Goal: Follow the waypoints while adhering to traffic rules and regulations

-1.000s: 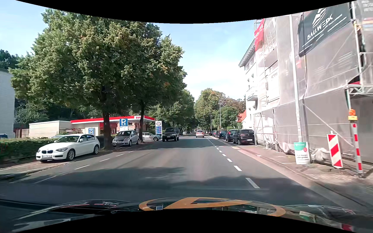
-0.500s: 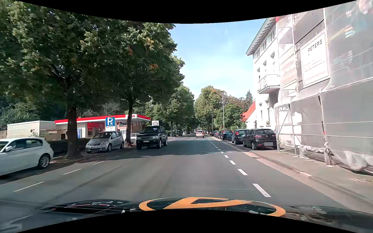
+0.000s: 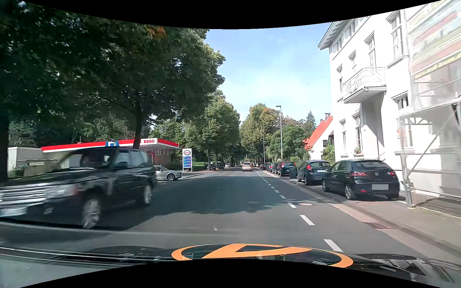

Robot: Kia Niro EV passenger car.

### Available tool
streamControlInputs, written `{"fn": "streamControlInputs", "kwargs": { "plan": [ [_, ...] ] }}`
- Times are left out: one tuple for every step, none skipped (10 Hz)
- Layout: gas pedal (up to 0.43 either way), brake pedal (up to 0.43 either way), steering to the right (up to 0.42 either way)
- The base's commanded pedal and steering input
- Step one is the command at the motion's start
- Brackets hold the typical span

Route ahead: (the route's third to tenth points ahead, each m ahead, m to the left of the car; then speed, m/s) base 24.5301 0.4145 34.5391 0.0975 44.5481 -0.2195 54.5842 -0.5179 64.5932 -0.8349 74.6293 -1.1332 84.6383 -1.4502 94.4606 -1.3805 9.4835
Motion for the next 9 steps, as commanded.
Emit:
{"fn": "streamControlInputs", "kwargs": {
  "plan": [
    [0.087, 0.000, 0.000],
    [0.098, 0.000, 0.000],
    [0.098, 0.000, 0.000],
    [0.110, 0.000, 0.000],
    [0.110, 0.000, 0.000],
    [0.110, 0.000, 0.000],
    [0.110, 0.000, 0.000],
    [0.110, 0.000, 0.000],
    [0.110, 0.000, 0.001]
  ]
}}
